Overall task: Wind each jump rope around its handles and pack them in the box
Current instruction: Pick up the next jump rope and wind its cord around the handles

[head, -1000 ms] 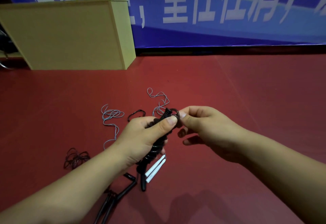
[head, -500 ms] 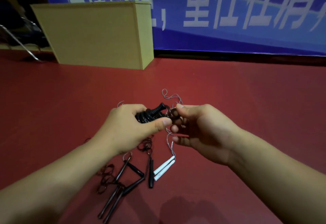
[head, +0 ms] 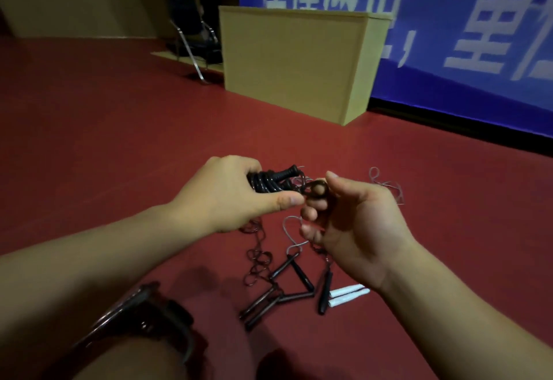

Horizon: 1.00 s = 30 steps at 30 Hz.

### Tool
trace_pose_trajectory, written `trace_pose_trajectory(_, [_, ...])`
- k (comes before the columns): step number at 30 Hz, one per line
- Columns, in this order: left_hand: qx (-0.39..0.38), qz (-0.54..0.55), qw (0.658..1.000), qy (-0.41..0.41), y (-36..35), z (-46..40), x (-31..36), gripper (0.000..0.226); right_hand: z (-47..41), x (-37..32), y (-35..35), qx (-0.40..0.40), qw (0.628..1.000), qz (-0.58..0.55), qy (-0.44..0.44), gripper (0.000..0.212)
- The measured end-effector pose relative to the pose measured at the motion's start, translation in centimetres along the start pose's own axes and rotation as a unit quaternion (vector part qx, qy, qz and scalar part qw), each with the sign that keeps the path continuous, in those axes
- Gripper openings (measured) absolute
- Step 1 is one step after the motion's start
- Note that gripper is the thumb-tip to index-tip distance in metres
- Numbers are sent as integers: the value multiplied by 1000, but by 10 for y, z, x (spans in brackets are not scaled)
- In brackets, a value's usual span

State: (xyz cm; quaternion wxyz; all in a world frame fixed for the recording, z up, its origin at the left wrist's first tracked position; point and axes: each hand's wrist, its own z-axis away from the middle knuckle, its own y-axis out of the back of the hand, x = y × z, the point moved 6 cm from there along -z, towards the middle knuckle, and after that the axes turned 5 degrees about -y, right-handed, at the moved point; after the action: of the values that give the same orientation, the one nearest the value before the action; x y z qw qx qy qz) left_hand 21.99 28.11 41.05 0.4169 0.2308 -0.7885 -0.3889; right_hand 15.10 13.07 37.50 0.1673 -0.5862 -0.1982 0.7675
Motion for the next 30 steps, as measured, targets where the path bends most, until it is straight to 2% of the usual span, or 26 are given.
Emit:
trace_pose_trajectory(5, [23, 105, 986, 129, -1, 57, -90, 81, -43, 52, -31, 6, 992, 126, -20, 17])
trace_pose_trajectory(8, [18, 234, 945, 229, -21, 95, -138, 70, -73, 88, -42, 0, 973, 227, -37, 18])
trace_pose_trajectory(11, [13, 341, 873, 348, -58, 141, -184, 57, -102, 143, -52, -27, 955, 284, -82, 17])
trace_pose_trajectory(14, [67, 402, 795, 449, -94, 193, -227, 50, -130, 220, -63, -39, 940, 294, -171, 15])
trace_pose_trajectory(18, [104, 420, 707, 559, -133, 260, -269, 50, -153, 317, -68, -47, 911, 309, -269, 16])
trace_pose_trajectory(21, [110, 439, 639, 622, -158, 300, -293, 57, -160, 369, -65, -47, 898, 328, -288, 18])
trace_pose_trajectory(23, [135, 464, 585, 652, -170, 318, -307, 50, -161, 386, -63, -39, 901, 326, -285, 12])
trace_pose_trajectory(24, [146, 467, 569, 661, -174, 323, -311, 44, -160, 389, -64, -42, 901, 329, -279, 8])
trace_pose_trajectory(26, [168, 451, 561, 673, -180, 329, -321, 29, -163, 392, -64, -54, 900, 337, -272, 20])
trace_pose_trajectory(28, [162, 443, 577, 667, -187, 328, -321, 14, -165, 389, -63, -39, 898, 336, -280, 47])
trace_pose_trajectory(30, [148, 442, 602, 649, -189, 321, -316, 12, -167, 386, -61, -20, 901, 321, -291, 67])
